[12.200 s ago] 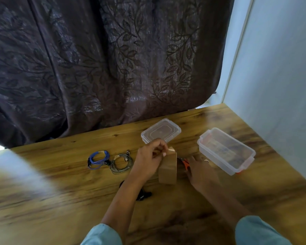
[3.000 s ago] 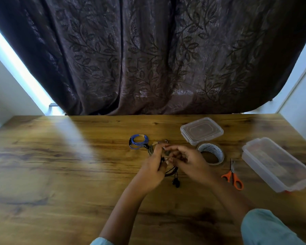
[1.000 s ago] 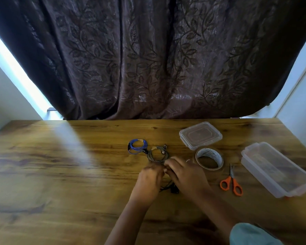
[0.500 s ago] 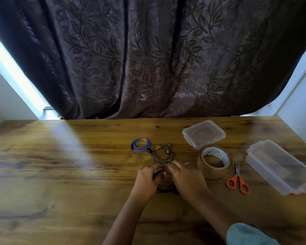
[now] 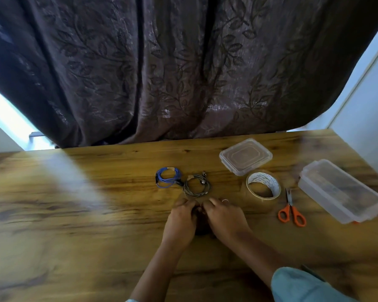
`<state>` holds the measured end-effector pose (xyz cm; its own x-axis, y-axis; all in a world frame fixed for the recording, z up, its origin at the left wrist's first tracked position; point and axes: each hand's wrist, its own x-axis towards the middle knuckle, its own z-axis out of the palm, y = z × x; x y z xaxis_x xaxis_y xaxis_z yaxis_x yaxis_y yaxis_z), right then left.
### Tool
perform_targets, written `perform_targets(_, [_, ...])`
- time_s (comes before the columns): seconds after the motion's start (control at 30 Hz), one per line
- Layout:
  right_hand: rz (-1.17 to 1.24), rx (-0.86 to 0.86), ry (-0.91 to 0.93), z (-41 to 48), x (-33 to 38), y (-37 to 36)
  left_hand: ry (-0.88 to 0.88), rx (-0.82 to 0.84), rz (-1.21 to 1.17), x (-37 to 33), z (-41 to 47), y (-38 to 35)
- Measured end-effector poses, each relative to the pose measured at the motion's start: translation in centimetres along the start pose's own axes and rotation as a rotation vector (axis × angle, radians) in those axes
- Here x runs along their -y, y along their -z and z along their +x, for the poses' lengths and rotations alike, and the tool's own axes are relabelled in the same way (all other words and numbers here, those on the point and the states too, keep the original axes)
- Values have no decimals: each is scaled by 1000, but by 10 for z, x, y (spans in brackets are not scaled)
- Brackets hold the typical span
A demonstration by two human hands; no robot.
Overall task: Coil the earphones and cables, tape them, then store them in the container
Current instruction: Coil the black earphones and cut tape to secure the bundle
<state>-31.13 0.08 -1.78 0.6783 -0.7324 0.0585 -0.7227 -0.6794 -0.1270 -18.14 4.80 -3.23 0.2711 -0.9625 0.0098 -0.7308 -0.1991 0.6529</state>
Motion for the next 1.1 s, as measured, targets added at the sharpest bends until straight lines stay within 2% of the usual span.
perform_targets(0.2, [209,0,-114,-8,-12,-7,57,0,159,-2,3,-3])
perform_targets(0.37, [329,-51,-192,-22,-23,2,25,-49,123,-15,8,-3])
perform_targets(0.57, [434,-128,-222,-37,-46,23,-40,-3,79,-52,19,-14])
perform_targets(0.67, [449,-60,-194,-41,-51,25,19,4,117,-59,18,-18])
perform_targets(0.77, [481,1,-176,-44,-46,16,109,-57,152,-49,10,-13])
perform_targets(0.93, [575,-3,-181,-44,-35,0,259,-103,97,-13,-11,-4])
perform_targets(1.1, [546,27,-174,-40,-29,-10,323,-137,107,-18,-29,-6])
